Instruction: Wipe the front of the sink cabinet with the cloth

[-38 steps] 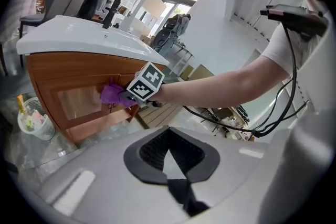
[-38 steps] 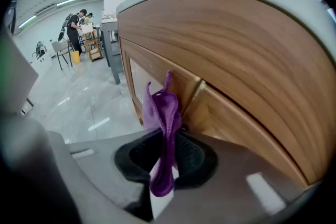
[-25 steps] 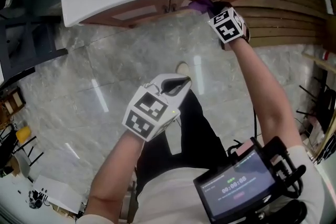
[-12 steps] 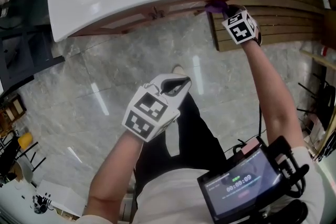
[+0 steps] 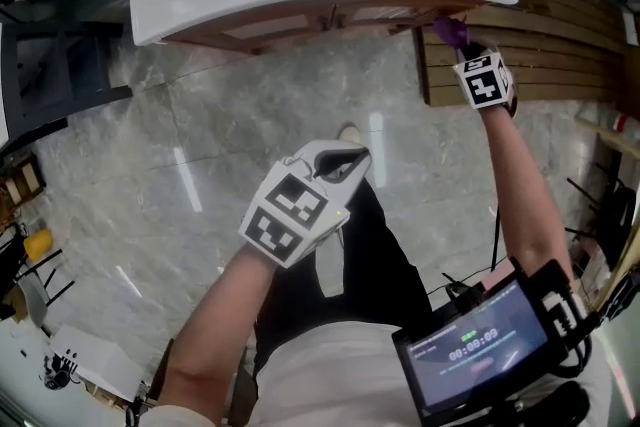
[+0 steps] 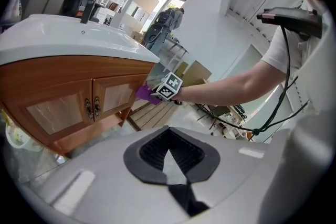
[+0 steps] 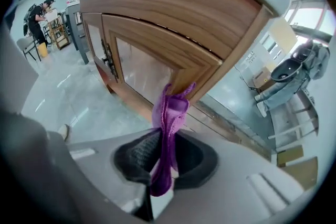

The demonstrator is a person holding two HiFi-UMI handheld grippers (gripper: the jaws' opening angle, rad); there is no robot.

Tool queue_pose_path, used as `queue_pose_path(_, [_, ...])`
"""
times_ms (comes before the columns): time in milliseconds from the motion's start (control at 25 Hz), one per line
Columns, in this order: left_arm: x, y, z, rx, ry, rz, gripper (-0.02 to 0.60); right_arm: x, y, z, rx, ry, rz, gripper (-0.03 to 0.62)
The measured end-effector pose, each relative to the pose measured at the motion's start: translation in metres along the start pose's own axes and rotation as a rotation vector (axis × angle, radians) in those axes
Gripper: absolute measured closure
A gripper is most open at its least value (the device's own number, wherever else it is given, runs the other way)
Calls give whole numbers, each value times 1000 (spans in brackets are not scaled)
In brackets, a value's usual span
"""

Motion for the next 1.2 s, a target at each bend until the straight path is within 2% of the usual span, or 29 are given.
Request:
queue_pose_path(120, [-22,28,4,19,4,20,574,12,27,-48,38,32,49,539])
queue_pose_path(280, [-29,41,5,47,24,35,574,39,47,-97,131,124,138,539])
queue_pose_path(480, [-50,75,5,90,63,65,574,103,68,-187,280,249,243,539])
queue_pose_path(680, [-90,120,5,138,95,102,574,177,85,-288,379,380,352,539])
queue_pose_path(960, [-115,149,-8,208,108,142,574,251,62,-364,409,471,423,539])
queue_pose_path(1200, [-132,157,-19,227,130,158,574,268,34,-377,375,474,386,539])
Point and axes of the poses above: the fingertips, and each gripper's own axes: y backward along the fingers, z to its right, x out of its top, the point moved 10 cm from there along y, backward along the fingers, and after that the axes turned 12 degrees about -x, right-handed, at the moved point
